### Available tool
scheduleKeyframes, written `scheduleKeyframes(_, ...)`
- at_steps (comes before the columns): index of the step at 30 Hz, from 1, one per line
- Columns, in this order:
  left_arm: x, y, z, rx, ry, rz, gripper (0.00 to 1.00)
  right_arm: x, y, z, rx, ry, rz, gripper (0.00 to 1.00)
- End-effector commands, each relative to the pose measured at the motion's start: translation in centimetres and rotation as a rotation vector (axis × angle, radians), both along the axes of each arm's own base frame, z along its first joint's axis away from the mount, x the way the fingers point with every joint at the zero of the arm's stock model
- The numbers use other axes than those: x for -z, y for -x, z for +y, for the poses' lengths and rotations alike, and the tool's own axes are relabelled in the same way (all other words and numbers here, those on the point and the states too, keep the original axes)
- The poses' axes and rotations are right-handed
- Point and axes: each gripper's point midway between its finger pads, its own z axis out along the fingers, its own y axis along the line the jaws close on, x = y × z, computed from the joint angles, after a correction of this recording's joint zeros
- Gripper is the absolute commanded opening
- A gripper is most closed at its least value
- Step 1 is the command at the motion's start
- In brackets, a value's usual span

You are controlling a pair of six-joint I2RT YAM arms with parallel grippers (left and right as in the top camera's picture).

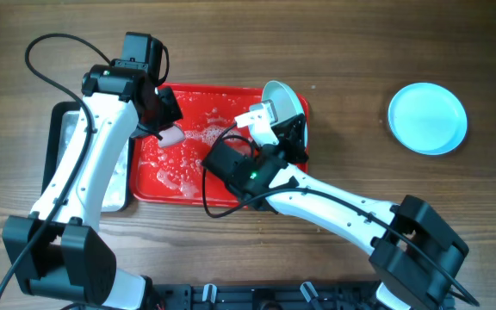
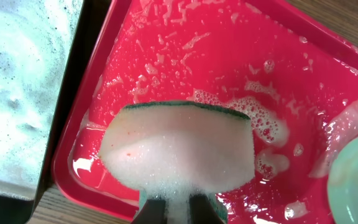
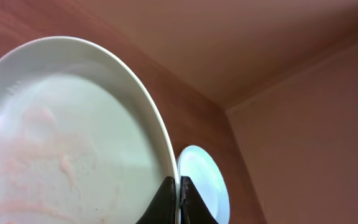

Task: Clean dirty plates on tray and stack at the side
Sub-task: 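Lift the scrubbed plate off the tray with the right gripper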

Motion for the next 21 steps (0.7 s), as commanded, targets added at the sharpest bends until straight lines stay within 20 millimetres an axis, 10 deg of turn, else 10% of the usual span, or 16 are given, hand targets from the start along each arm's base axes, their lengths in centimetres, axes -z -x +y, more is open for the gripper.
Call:
scheduleKeyframes(1, 0.3, -0.1, 0.5, -0.020, -0.015, 0.004, 0.04, -0.6, 0.1, -0.1, -0.001, 0.062, -0.013, 0.04)
scheduleKeyframes(5, 0.3, -0.1, 0.5, -0.020, -0.015, 0.004, 0.04, -2.2, 0.1, -0.5, 0.025, 0.106, -0.093, 0.04)
scheduleKeyframes(10, 0.3, -0.1, 0.5, -0.020, -0.015, 0.003, 0.04, 1.2, 0.1, 0.7, -0.033, -0.017, 0.069, 0.04)
scheduleKeyframes(15, 0.3, -0.1, 0.5, -0.020, -0.015, 0.004, 0.04, -3.0, 0.1, -0.5, 0.034, 0.109, -0.122, 0.04)
scheduleKeyframes(21, 0.3, -0.1, 0.5, -0.020, -0.015, 0.004, 0.04, 1.9, 0.2, 1.1, -0.059, -0.048, 0.113, 0.04)
